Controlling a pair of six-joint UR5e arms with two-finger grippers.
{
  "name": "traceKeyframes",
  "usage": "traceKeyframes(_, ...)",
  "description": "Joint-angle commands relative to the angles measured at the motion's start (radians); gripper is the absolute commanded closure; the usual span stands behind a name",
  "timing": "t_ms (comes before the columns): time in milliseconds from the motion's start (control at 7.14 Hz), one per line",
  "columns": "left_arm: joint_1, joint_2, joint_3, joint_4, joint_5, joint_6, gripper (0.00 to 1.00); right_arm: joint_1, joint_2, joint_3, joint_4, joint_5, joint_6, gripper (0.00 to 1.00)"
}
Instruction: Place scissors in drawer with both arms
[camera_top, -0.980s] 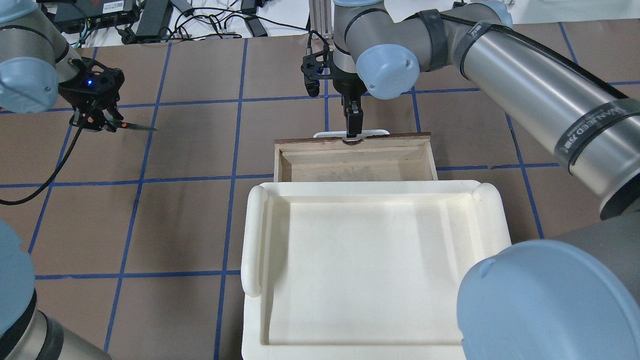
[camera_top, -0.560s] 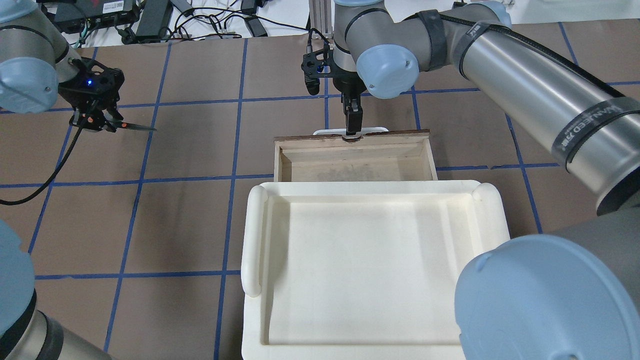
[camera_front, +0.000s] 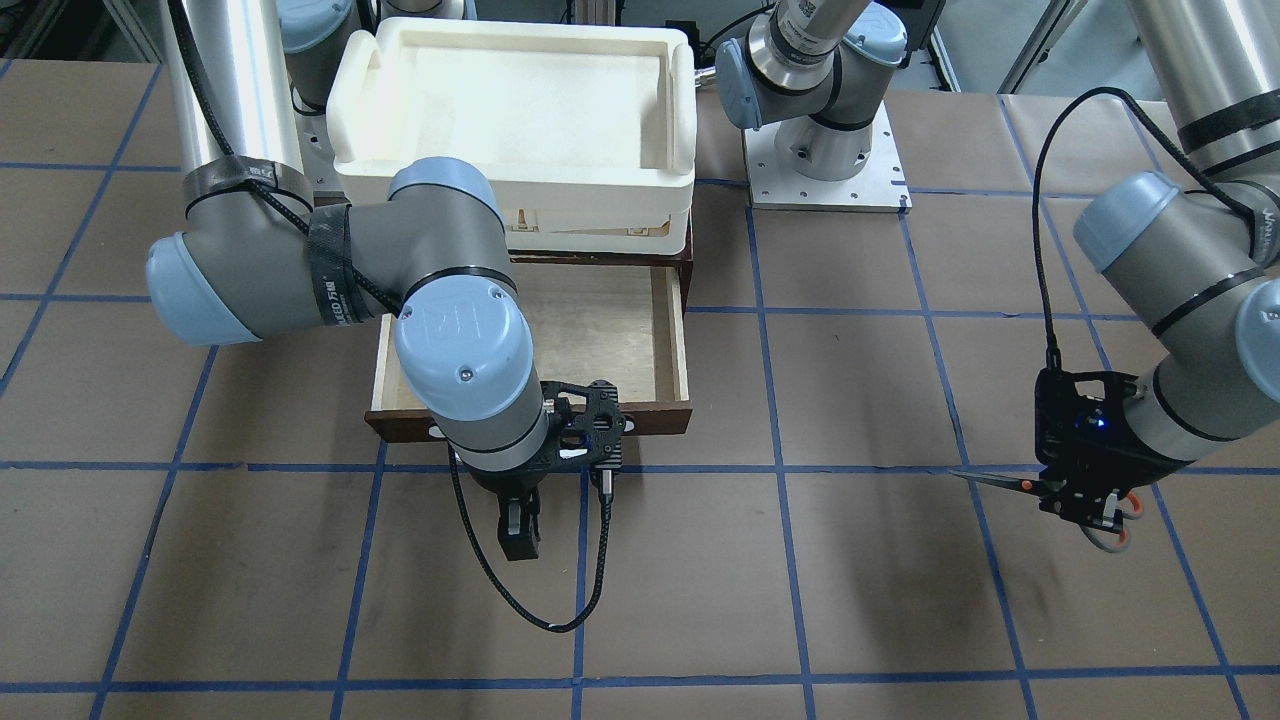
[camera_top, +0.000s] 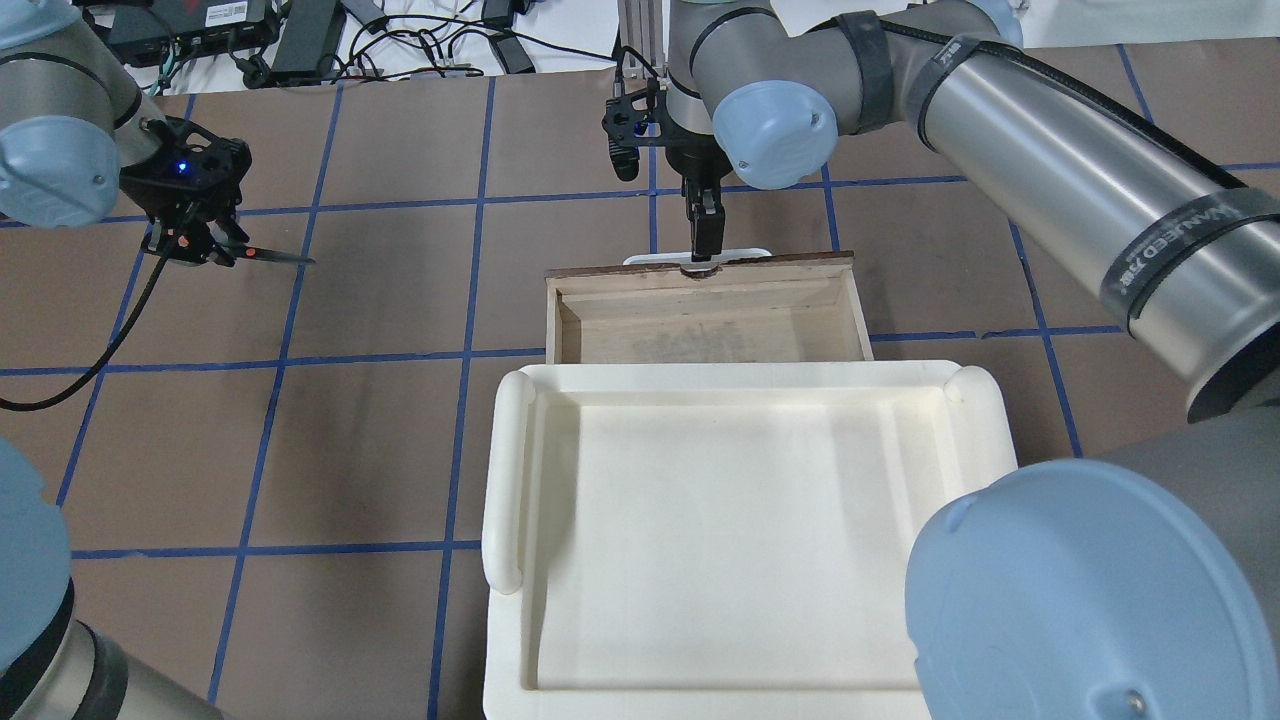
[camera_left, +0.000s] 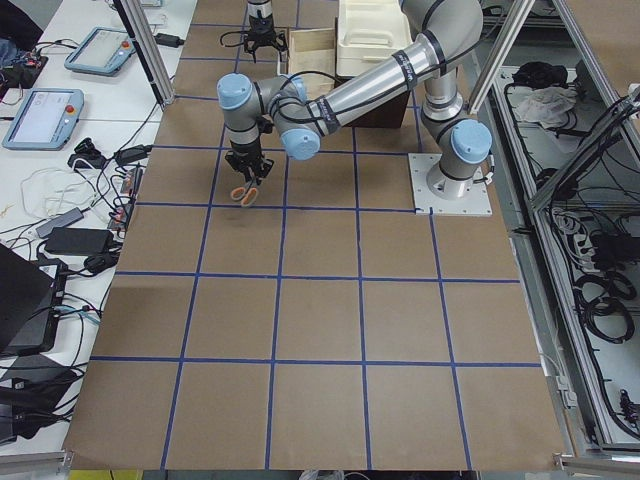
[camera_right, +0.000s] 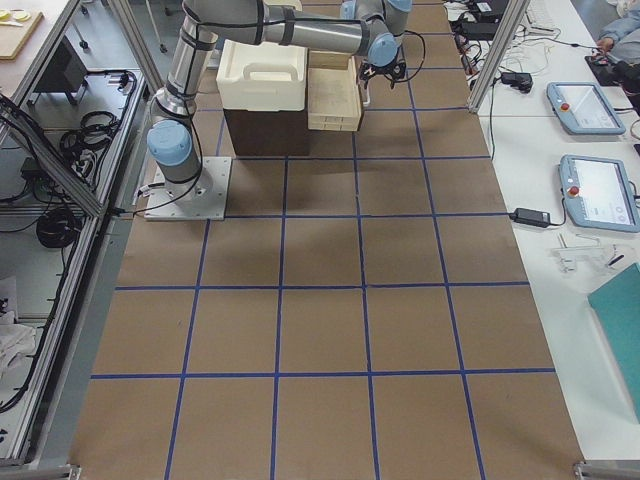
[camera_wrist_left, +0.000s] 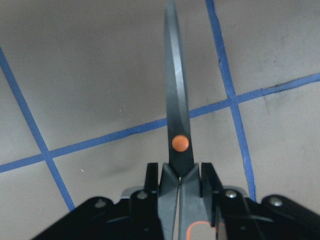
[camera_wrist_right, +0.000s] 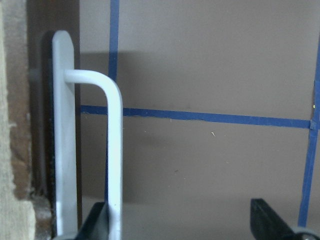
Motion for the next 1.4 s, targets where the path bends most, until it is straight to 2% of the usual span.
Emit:
traceKeyframes(0,0.000,0.001,-0.001,0.000,0.000,-0.001,1.00,-0.003,0.000,-0.005,0.000,0.000,0.001,0.00)
traceKeyframes(560,-0.034,0.011,-0.001,-0.020,-0.024,-0.055,1.00,-0.012,-0.019,-0.037,0.011,0.015,0.021,0.00)
traceKeyframes(980,-0.126,0.044,0.001,-0.058,-0.030,-0.140,1.00,-0.104,-0.151,-0.028,0.089,0.015,0.111,0.00)
traceKeyframes(1120,-0.157,0.066,0.002,-0.071,-0.067,-0.225,1.00,-0.124,-0.193,-0.019,0.110,0.015,0.147,0.00)
traceKeyframes(1260,-0.199,0.076,0.002,-0.072,-0.066,-0.297,1.00,-0.125,-0.234,-0.007,0.126,0.012,0.218,0.00)
